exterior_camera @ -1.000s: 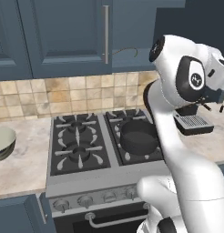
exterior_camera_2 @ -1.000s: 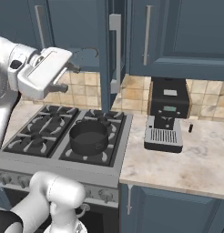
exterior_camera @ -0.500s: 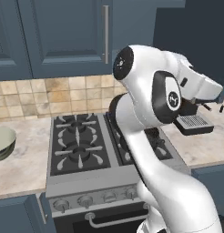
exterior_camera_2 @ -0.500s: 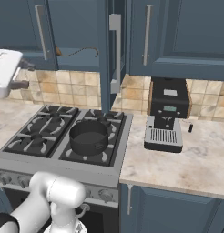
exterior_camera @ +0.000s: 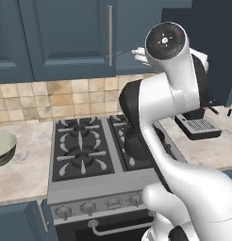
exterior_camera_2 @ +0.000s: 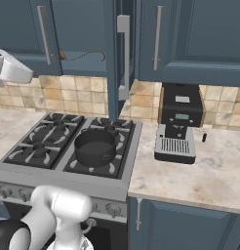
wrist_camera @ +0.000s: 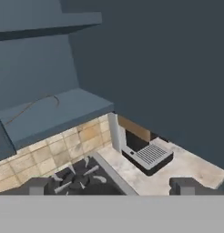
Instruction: Open the cabinet and move the ladle to the pot. Then close the cabinet.
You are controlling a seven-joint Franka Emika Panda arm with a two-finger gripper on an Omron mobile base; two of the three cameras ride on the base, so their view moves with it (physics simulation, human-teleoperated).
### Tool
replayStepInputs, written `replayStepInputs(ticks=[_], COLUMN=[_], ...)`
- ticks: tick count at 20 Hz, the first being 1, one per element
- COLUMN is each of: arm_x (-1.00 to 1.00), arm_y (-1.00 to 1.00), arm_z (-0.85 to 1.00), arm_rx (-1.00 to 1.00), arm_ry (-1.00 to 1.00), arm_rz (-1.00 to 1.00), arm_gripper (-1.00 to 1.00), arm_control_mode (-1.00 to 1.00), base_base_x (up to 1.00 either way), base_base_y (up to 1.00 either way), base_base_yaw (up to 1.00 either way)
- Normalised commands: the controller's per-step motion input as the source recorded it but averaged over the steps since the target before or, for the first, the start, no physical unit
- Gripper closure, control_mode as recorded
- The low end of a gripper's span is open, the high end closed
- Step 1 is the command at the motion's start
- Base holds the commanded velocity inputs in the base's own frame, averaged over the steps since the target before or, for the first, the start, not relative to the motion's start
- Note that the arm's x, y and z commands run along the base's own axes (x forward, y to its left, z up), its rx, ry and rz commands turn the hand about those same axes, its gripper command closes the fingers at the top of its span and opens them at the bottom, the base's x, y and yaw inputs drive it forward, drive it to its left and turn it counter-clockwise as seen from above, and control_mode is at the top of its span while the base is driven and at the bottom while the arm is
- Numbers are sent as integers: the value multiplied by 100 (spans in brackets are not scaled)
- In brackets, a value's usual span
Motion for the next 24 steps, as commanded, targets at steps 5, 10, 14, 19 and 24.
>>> replayStepInputs(ticks=[5, 10, 14, 19, 24], arm_x=[92, 79, 67, 40, 40], arm_y=[5, 29, 42, 50, 46], arm_z=[0, -1, 0, 0, 0], arm_rx=[4, 0, 0, 0, 0], arm_ry=[2, 0, 0, 0, 1], arm_rz=[60, 42, 27, 19, 9], arm_gripper=[-100, -100, -100, -100, -100], arm_control_mode=[-100, -100, -100, -100, -100], base_base_x=[0, 0, 0, 0, 0], base_base_y=[0, 0, 0, 0, 0], base_base_yaw=[0, 0, 0, 0, 0])
